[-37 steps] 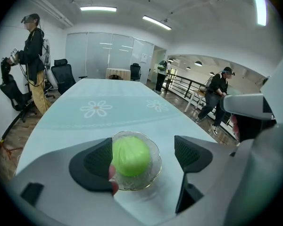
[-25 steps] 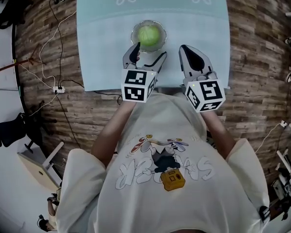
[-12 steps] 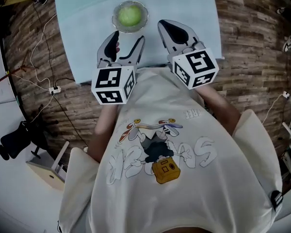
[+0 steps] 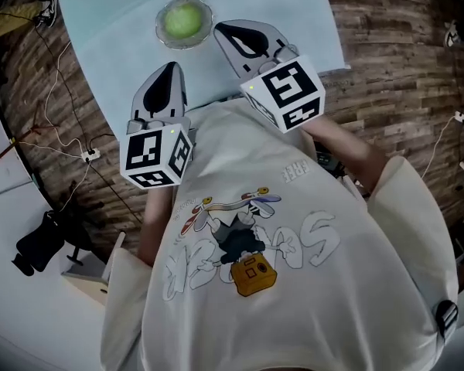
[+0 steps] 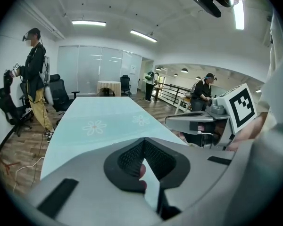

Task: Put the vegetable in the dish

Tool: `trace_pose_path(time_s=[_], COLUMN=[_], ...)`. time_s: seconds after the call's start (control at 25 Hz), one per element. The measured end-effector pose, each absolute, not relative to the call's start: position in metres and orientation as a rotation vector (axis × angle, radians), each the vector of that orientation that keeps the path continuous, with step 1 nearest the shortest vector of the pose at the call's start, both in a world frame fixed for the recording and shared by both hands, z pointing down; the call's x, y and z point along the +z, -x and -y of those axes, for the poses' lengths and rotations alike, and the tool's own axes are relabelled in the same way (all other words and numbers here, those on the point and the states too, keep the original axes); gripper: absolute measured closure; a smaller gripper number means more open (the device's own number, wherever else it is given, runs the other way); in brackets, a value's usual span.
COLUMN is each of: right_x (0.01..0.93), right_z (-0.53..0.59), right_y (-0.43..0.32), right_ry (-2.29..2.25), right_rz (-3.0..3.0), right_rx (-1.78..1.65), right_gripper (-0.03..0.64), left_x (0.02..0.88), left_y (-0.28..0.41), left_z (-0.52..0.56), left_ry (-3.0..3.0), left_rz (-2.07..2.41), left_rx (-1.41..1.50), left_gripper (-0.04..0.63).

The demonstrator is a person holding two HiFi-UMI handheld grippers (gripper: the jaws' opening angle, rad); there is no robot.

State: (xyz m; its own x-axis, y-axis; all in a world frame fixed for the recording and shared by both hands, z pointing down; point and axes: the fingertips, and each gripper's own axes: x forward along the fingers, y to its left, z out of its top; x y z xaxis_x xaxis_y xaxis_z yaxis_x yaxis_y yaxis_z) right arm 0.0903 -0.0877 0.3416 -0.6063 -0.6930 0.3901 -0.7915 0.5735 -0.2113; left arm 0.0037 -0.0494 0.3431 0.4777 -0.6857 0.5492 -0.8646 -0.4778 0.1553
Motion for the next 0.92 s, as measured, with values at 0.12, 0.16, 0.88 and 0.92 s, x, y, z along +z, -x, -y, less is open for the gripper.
trace_pose_path(time_s=[0.12,0.16,0.88,0.92], right_x=[0.341,0.34,0.333,0.334], right_z=[0.087,0.087,0.046,0.041], right_y=[-0.087,-0.086,-0.101,-0.104], right_ry=[-1.24,-1.243,-1.401,-1.405], right_rz=[2.532,2.531,2.473,2.462], right_rx=[0.537,0.539,0.554,0.565], right_gripper=[0.595,0.595,0.595,0.595], left_x=[0.338,0.337,0.338,0.34], left_y=[-0.001,-0.002,-0.005,-0.008], left_z=[0.048,0.047,0.03,0.027], left_ry=[-2.329,-2.328,-2.221,-2.209], left_rz=[1.285,1.286,1.373,1.371], left_rx=[0.581,0.581,0.468,0.468], left_gripper=[0.588,0.588,0.588,0.588])
